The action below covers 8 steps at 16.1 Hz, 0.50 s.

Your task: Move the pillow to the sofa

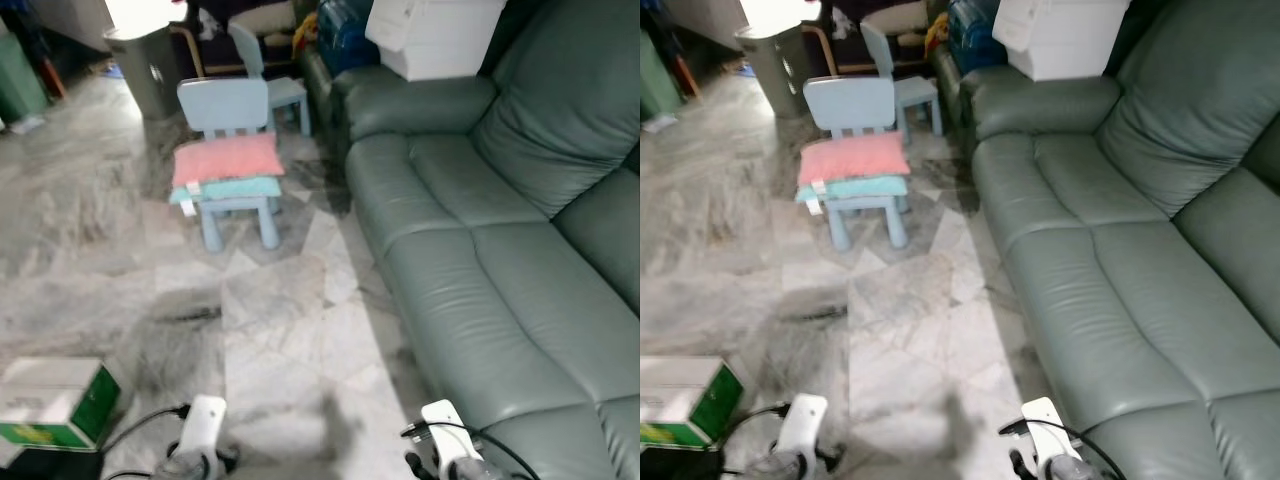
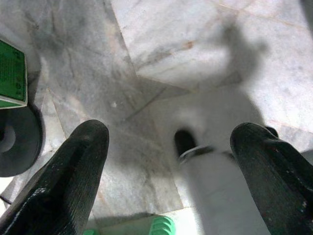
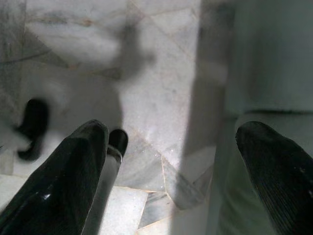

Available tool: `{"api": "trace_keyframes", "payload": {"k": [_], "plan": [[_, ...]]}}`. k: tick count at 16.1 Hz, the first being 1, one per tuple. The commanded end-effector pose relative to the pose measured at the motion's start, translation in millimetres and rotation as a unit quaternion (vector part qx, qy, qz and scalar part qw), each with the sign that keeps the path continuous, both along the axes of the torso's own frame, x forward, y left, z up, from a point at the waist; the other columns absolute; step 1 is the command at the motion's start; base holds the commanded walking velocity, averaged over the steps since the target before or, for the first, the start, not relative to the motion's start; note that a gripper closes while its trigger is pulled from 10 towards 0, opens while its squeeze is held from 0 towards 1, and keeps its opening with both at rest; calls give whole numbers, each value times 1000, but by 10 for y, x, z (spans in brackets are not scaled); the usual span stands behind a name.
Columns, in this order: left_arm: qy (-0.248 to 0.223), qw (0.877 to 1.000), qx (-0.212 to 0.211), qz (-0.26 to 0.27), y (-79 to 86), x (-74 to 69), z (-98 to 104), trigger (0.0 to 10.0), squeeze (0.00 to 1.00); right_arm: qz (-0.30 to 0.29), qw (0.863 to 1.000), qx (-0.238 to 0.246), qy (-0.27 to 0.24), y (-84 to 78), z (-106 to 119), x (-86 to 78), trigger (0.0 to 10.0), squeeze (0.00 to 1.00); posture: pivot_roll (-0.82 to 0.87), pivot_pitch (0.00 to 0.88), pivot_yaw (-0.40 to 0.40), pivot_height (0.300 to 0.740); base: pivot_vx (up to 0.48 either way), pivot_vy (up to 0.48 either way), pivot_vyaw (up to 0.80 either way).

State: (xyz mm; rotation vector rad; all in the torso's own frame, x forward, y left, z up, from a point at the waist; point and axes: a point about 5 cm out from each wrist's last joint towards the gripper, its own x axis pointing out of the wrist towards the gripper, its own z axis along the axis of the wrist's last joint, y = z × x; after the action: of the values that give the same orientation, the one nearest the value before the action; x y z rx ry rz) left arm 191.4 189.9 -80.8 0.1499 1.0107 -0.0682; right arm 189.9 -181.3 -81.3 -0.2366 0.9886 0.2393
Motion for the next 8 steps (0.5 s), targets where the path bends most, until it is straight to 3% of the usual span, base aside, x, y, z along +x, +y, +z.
{"api": "trace_keyframes", "payload": {"k": [1, 4, 6, 8], "plan": [[4, 1000, 8, 6, 96, -21, 3, 10000, 0, 7, 1000, 9, -8, 102, 14, 45, 10000, 0, -81, 53, 1, 740, 319, 0, 0], [5, 1000, 7, 6, 94, -20, 3, 10000, 0, 6, 1000, 10, -8, 102, 15, 47, 10000, 0, -81, 61, 2, 740, 312, 0, 0], [4, 1000, 6, 7, 92, -19, 4, 10000, 0, 4, 1000, 12, -8, 104, 14, 46, 10000, 0, -82, 64, 3, 740, 281, 0, 566], [5, 1000, 5, 5, 87, -20, 2, 10000, 0, 0, 1000, 14, -8, 103, 13, 43, 10000, 0, -82, 66, 5, 740, 0, 0, 562]]}}
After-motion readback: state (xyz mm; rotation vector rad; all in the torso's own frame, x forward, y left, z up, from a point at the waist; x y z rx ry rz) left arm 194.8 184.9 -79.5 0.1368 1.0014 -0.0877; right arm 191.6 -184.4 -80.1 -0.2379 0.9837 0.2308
